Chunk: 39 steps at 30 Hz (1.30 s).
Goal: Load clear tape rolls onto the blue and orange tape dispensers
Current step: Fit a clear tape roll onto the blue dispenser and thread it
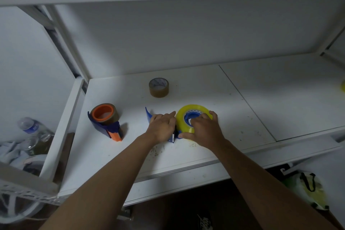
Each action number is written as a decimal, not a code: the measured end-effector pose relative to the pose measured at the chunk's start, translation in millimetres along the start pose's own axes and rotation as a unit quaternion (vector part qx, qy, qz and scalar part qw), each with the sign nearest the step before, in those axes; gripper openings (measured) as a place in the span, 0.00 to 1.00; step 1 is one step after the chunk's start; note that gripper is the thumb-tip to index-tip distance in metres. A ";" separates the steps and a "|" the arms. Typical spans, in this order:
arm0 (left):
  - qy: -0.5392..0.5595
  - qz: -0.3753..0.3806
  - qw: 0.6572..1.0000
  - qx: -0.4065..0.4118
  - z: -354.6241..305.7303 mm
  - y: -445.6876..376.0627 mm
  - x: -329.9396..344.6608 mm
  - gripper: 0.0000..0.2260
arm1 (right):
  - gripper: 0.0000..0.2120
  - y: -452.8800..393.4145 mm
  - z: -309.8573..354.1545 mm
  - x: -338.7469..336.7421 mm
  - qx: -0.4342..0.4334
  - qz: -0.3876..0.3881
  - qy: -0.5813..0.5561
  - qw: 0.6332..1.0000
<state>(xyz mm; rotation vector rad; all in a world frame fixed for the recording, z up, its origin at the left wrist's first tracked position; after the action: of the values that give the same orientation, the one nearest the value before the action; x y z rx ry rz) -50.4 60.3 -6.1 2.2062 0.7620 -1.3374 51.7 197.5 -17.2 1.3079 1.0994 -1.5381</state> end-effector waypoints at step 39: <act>0.011 -0.288 0.957 0.024 -1.6 18.6 30.1 0.08 | 0.22 25.4 4.9 -0.3 -0.020 0.001 -0.030 0.999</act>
<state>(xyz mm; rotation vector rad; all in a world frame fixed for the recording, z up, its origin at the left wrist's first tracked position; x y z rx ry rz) -25.8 54.1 -30.8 2.1171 1.4763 -1.5993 74.5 185.7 -19.3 1.2279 1.0855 -1.5359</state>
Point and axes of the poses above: each hand's wrist, its own y-axis away from the middle knuckle, its own x-axis out of the palm, z = x × y, the point moved 2 cm from there along -y, towards the middle knuckle, and after that the axes turned 2 degrees about -x, right-handed, at the moved point
